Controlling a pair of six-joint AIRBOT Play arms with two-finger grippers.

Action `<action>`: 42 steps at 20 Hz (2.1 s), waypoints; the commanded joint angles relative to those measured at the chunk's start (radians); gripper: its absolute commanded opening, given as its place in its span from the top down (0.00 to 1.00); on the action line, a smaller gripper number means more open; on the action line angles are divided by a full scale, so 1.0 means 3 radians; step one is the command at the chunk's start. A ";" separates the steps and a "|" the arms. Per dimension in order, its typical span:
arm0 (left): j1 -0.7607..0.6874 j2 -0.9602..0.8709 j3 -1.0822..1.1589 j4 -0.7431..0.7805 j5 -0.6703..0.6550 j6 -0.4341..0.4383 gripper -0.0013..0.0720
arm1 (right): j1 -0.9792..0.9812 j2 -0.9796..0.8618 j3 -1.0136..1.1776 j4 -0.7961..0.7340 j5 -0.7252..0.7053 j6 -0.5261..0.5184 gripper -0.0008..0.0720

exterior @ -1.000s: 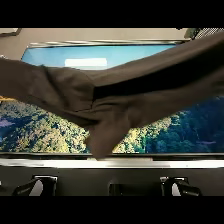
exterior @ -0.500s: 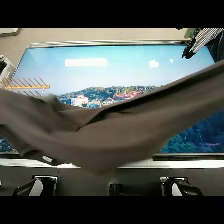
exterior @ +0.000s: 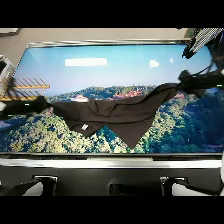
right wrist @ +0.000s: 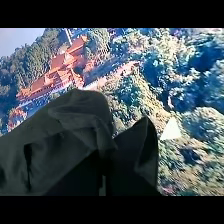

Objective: Fold the clothes and pants, and hang the long-sleeved shirts on hangers.

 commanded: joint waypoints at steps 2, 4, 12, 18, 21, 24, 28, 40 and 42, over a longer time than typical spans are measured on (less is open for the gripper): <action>-0.0197 -0.0760 -0.0058 -0.0069 0.0369 0.0046 0.96 | 0.0005 -0.0767 -0.0116 0.0647 -0.0633 -0.0078 0.94; -0.0191 -0.0862 -0.0011 -0.0065 0.0365 0.0048 0.96 | 0.0005 -0.0848 -0.0116 0.0673 -0.0647 -0.0182 0.85; -0.0083 -0.0865 -0.0006 -0.0062 0.0092 0.0139 0.96 | -0.0385 -0.0135 -0.0352 -0.0221 0.0649 -0.0829 0.24; -0.0085 -0.0863 -0.0006 -0.0065 -0.0083 0.0210 0.96 | -0.0262 0.1161 -0.2485 0.0748 0.0126 -0.0837 0.24; -0.0085 -0.0863 -0.0006 -0.0065 -0.0142 0.0210 0.96 | 0.0258 0.1600 -0.3333 0.0999 -0.0383 -0.0660 0.24; -0.0085 -0.0865 -0.0006 -0.0065 -0.0188 0.0210 0.96 | 0.0832 0.1723 -0.3741 0.1029 -0.0787 -0.0346 0.24; -0.0085 -0.0865 -0.0006 -0.0065 -0.0209 0.0209 0.96 | 0.1474 0.1710 -0.3779 0.1058 -0.1301 0.0014 0.24; -0.0085 -0.0865 -0.0006 -0.0064 -0.0206 0.0210 0.96 | 0.1834 0.1286 -0.3777 0.1448 -0.1957 0.0130 0.63; -0.0084 -0.0857 -0.0005 -0.0064 -0.0207 0.0211 0.96 | 0.1834 0.1296 -0.3770 0.1731 -0.2115 -0.0109 0.93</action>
